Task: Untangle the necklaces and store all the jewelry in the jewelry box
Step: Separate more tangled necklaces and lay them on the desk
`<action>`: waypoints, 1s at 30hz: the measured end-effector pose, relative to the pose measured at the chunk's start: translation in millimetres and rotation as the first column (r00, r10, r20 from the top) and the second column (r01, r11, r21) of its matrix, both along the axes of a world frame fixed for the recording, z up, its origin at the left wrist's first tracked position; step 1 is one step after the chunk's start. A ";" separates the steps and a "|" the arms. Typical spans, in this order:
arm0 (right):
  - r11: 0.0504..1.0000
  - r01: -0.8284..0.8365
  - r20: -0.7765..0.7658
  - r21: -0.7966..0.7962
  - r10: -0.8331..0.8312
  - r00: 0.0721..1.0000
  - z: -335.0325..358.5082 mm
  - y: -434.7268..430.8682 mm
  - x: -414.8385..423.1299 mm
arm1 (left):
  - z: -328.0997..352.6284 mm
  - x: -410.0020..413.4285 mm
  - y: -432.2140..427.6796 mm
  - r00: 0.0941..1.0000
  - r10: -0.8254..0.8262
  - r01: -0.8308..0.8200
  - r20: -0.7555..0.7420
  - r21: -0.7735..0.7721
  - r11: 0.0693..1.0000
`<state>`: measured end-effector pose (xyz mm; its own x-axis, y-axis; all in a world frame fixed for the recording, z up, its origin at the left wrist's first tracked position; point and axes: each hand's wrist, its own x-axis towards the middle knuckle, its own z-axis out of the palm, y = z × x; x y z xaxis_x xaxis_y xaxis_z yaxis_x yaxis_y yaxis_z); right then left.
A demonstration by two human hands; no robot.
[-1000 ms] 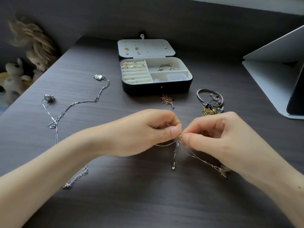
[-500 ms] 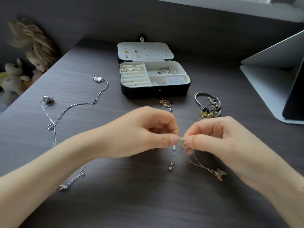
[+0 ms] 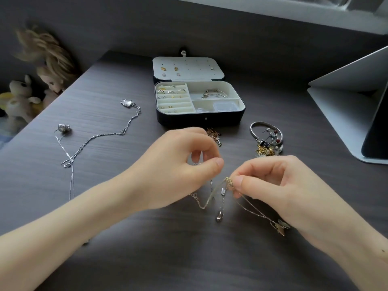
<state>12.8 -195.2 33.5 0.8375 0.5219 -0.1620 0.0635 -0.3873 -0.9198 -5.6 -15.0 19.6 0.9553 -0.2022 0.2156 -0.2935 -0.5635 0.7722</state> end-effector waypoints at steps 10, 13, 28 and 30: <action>0.998 0.029 0.063 0.050 -0.032 0.998 -2.8 0.2 -1.9 | 1.2 -2.6 -2.3 0.980 -0.013 -0.015 -0.196 -0.139 0.990; 0.998 0.017 0.065 0.058 -0.021 0.998 -4.1 -0.8 -1.5 | -1.1 -1.6 -2.6 0.979 -0.025 -0.013 -0.201 -0.183 0.983; 0.999 0.022 0.039 0.041 -0.024 0.999 -2.4 -1.3 -1.9 | -0.1 -5.7 -5.9 0.998 -0.056 0.054 -0.025 -0.090 0.994; 0.998 0.032 0.052 0.046 -0.034 0.998 -3.4 -2.3 -0.8 | -1.9 -6.5 -7.3 0.998 -0.044 0.046 0.032 -0.041 0.998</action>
